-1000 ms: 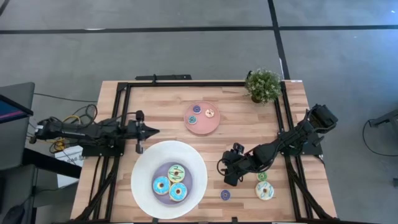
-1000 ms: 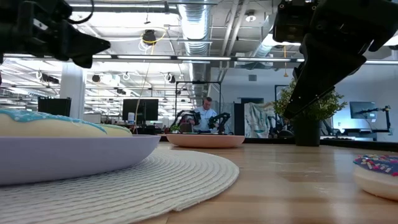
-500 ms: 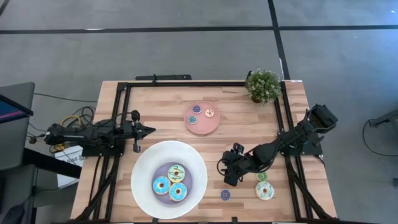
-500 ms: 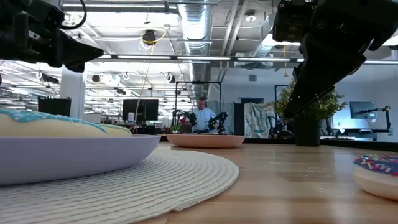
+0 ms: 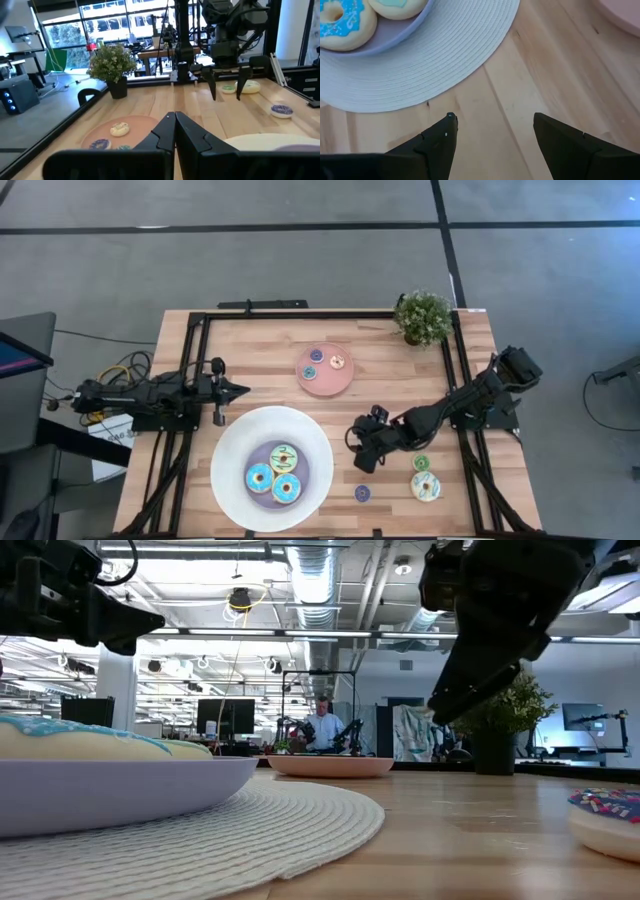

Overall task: Pick & Place donuts
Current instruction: Put the small blue donut on the pink plate

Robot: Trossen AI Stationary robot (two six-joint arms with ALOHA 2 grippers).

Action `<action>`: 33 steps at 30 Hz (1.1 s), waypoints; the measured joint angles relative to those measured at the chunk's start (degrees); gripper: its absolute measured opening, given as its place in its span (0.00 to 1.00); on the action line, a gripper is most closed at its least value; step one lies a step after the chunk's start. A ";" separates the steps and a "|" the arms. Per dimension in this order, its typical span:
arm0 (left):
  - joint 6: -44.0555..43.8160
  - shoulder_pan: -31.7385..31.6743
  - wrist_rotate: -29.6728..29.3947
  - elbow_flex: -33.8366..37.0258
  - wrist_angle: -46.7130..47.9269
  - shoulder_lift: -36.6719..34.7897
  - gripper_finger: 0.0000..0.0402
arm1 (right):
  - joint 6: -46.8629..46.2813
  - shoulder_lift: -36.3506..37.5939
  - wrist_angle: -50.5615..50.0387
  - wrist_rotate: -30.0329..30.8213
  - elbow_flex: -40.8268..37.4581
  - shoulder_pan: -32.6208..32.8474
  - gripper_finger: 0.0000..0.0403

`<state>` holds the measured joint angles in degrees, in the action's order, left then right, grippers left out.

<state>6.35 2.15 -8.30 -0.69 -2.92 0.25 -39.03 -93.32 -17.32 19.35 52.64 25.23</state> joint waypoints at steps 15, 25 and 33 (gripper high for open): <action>-0.11 0.00 -0.02 0.00 0.13 0.00 0.00 | -0.18 0.00 -0.20 -10.41 0.00 -4.61 0.65; -0.11 0.00 -0.04 0.00 0.17 0.00 0.00 | -2.80 0.00 0.26 -10.39 0.00 -4.80 0.89; -0.11 0.00 -0.04 0.00 0.20 0.00 0.00 | -5.56 0.00 1.52 -9.98 0.00 -6.20 0.94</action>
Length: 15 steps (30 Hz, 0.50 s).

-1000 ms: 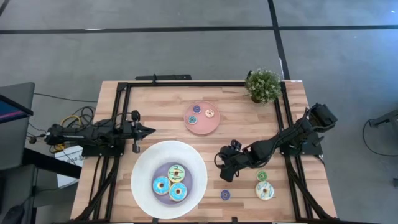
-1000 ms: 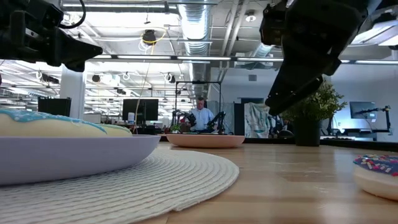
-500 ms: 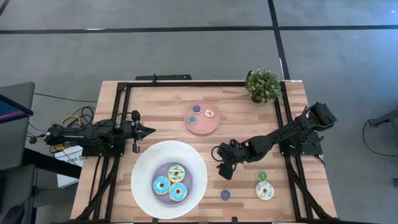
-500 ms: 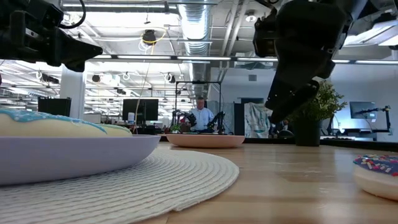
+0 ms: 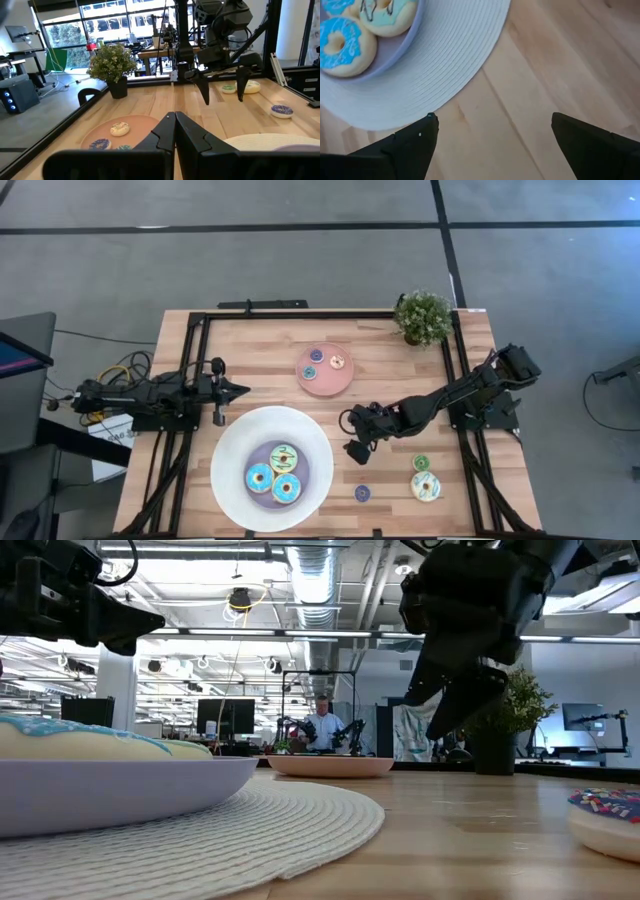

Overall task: Pick & Place donuts
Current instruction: Put the small blue donut on the pink plate

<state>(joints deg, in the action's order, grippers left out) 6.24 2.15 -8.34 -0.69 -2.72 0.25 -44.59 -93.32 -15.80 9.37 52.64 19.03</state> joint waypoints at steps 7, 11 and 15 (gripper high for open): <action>0.00 0.00 0.00 0.00 0.00 0.00 0.00 | -5.25 0.00 -1.17 1.42 0.00 -0.60 0.93; 0.00 0.00 0.00 0.00 0.00 0.00 0.00 | -6.03 -0.04 -5.85 7.83 1.12 4.61 0.93; 0.00 0.00 0.00 0.02 0.00 0.01 0.00 | -6.02 -0.04 -16.25 16.75 5.95 14.40 0.92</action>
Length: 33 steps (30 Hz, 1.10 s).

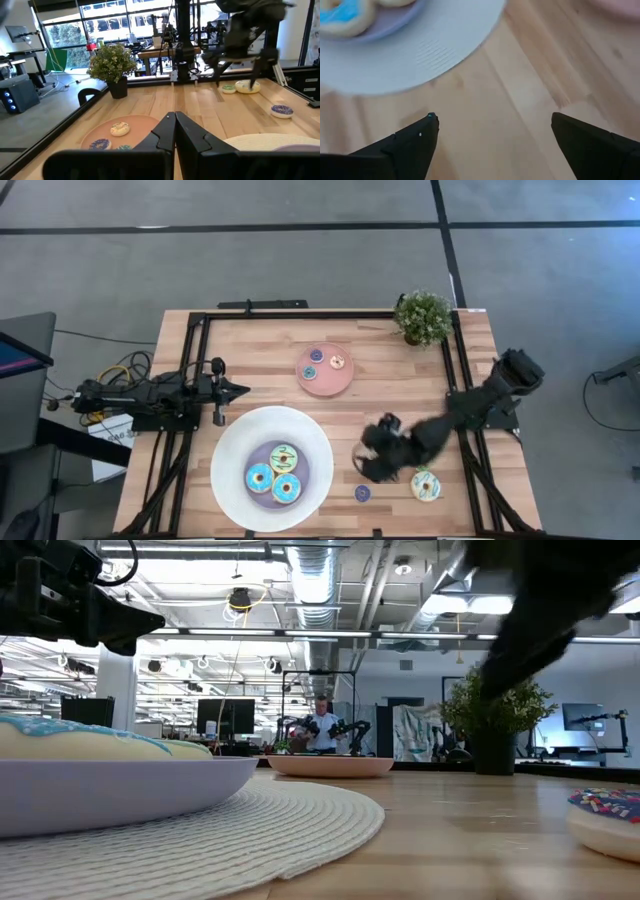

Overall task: Pick & Place donuts
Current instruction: Put the small blue donut on the pink plate

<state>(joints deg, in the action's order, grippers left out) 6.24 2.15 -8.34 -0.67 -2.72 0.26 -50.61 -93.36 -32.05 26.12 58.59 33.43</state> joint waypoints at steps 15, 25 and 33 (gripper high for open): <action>0.00 0.02 -0.02 0.00 -0.04 0.01 0.00 | -12.36 -6.55 -1.11 11.88 0.15 22.21 0.90; 0.00 0.02 -0.02 0.00 -0.08 0.01 0.00 | -2.87 -19.63 18.91 11.68 0.06 21.15 0.86; 0.00 0.02 -0.02 0.00 -0.11 0.01 0.00 | 1.28 -20.26 22.42 11.79 0.13 19.90 0.79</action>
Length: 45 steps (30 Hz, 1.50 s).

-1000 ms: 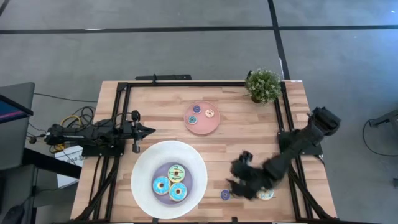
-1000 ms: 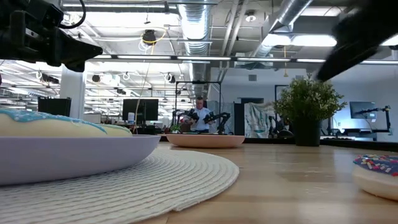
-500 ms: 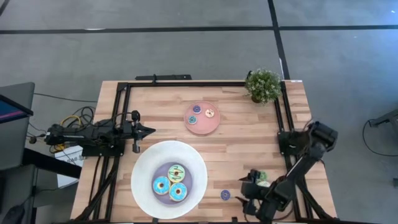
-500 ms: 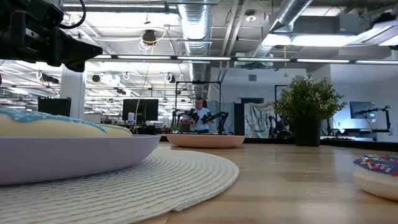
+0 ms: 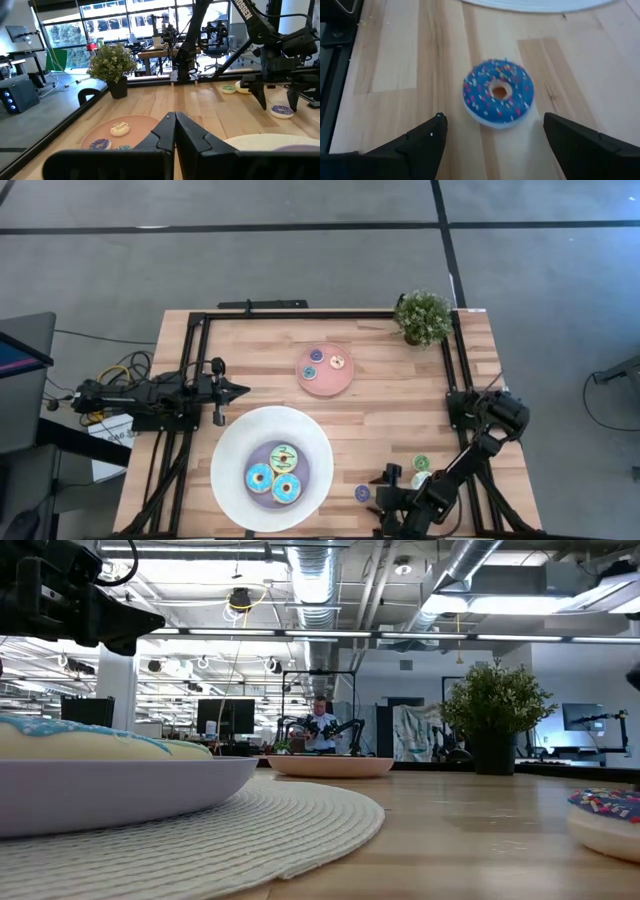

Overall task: Pick & Place donuts
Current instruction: Put the small blue donut on the pink plate

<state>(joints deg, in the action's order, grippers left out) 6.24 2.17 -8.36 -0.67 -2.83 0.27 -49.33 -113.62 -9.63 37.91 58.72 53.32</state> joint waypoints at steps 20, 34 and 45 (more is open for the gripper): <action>0.00 0.00 0.02 0.02 -0.02 0.00 0.00 | 5.78 -0.09 2.99 -3.22 0.00 -3.61 0.71; 0.00 0.00 0.02 0.02 -0.04 0.00 0.00 | 5.80 -0.07 2.89 -3.47 0.00 -3.61 0.63; 0.00 0.00 0.02 0.01 -0.05 0.00 0.00 | 7.88 1.70 -0.64 -3.49 -0.08 -3.95 0.57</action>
<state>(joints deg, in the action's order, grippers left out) 6.24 2.17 -8.34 -0.65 -2.89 0.27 -41.45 -111.93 -10.28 34.42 58.64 49.37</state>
